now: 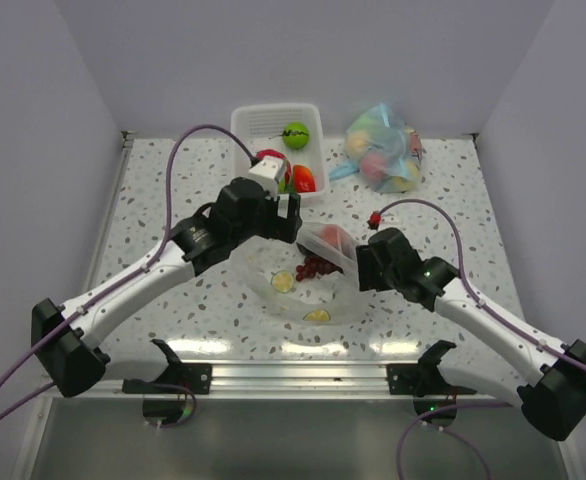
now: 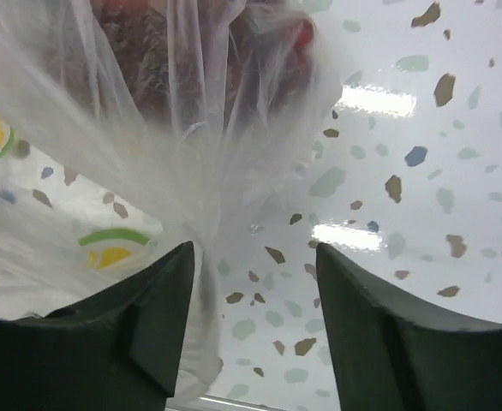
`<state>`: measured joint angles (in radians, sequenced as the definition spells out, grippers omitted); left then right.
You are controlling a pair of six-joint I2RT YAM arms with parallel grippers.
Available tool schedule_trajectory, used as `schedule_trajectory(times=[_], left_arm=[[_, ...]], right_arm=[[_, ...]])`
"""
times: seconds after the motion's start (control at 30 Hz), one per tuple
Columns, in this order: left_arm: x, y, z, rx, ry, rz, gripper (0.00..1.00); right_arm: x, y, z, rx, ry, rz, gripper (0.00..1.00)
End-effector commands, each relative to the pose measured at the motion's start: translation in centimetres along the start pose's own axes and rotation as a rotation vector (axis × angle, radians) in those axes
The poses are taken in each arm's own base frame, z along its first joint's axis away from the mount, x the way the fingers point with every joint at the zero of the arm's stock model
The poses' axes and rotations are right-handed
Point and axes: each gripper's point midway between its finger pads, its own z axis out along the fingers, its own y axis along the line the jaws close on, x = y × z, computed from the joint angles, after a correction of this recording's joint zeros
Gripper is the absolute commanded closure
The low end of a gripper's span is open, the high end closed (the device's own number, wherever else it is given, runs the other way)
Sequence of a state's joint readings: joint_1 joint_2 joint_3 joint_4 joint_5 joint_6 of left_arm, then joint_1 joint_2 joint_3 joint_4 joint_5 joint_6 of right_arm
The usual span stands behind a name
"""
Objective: Untie the knot of the plastic bag and take out the fruit
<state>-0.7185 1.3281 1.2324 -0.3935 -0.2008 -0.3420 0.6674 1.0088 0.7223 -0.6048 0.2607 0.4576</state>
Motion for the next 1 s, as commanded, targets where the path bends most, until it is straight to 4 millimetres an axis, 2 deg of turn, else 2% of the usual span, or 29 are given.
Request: schedule_trajectory(times=[0.0,0.03,0.07,0.1,0.13,0.2,0.23,0.3,0.33,0.37,0.43,0.47,0.5,0.57,0.63,0.7,0.73,0.8,0.87,0.93,0.97], left_arm=[[3.1,-2.3,-1.5,0.062,0.023,-0.029,0.0],[4.1,-3.6,-2.1,0.095,0.033,-0.021,0.0],[4.6,-4.0,-2.6,0.108,0.03,-0.028,0.0],[6.2,-4.2,-2.6,0.112,0.06,-0.042,0.0],[7.1,-4.9,-2.9,0.13,0.076,-0.039,0.0],[9.3,-5.1,-3.1,0.128,0.126,-0.05,0.0],[9.9,-5.4,-3.4,0.135,0.136,-0.053,0.0],[11.4,-5.0,-3.7,0.12,0.163,-0.077,0.0],[11.5,-4.9,-4.2,0.122,0.155,-0.094,0.0],[12.7,-4.4,-4.2,0.112,0.174,-0.099,0.0],[13.0,-4.2,-4.6,0.115,0.169,-0.133,0.0],[13.8,-4.1,-4.7,0.113,0.187,-0.135,0.0],[14.3,-3.9,-4.8,0.109,0.204,-0.142,0.0],[15.2,-3.8,-5.0,0.105,0.23,-0.146,0.0],[16.0,-3.5,-5.0,0.099,0.249,-0.152,0.0],[17.1,-3.4,-5.1,0.102,0.276,-0.144,0.0],[17.5,-3.4,-5.0,0.106,0.291,-0.143,0.0],[18.3,-3.2,-5.0,0.105,0.309,-0.139,0.0],[19.2,-3.0,-5.0,0.102,0.325,-0.134,0.0],[19.5,-2.6,-5.1,0.095,0.319,-0.133,0.0],[20.0,-2.3,-5.1,0.086,0.323,-0.131,0.0]], right_arm=[[-2.3,-1.0,-2.0,0.063,-0.025,-0.066,0.35],[-3.8,-0.4,-2.9,0.035,-0.055,-0.09,0.29],[-4.6,0.0,-3.5,0.018,-0.069,-0.098,0.21],[-5.0,0.4,-4.0,-0.008,-0.071,-0.109,0.17],[-6.8,1.1,-5.1,-0.036,-0.111,-0.119,0.14],[-7.9,2.5,-5.9,-0.099,-0.116,-0.137,0.08],[-9.2,3.4,-6.7,-0.137,-0.138,-0.151,0.06],[-9.5,4.8,-6.0,-0.176,-0.098,-0.176,0.01],[-9.9,5.9,-6.0,-0.215,-0.089,-0.206,0.01],[-9.5,6.4,-4.8,-0.206,-0.053,-0.232,0.01],[-9.5,7.1,-3.7,-0.179,-0.044,-0.291,0.01],[-9.4,7.5,-3.2,-0.175,-0.035,-0.307,0.02],[-8.9,7.9,-1.8,-0.166,0.0,-0.324,0.01],[-8.5,9.0,-0.7,-0.178,0.027,-0.362,0.01],[-7.8,8.9,1.4,-0.141,0.069,-0.392,0.01],[-7.9,7.1,2.7,-0.017,0.074,-0.4,0.01],[-7.4,6.4,3.7,0.032,0.098,-0.405,0.03],[-7.7,4.7,4.2,0.14,0.087,-0.414,0.1],[-7.9,3.6,4.4,0.192,0.089,-0.397,0.25],[-8.6,2.7,4.1,0.229,0.074,-0.367,0.34],[-9.0,2.4,3.8,0.236,0.06,-0.353,0.44]])
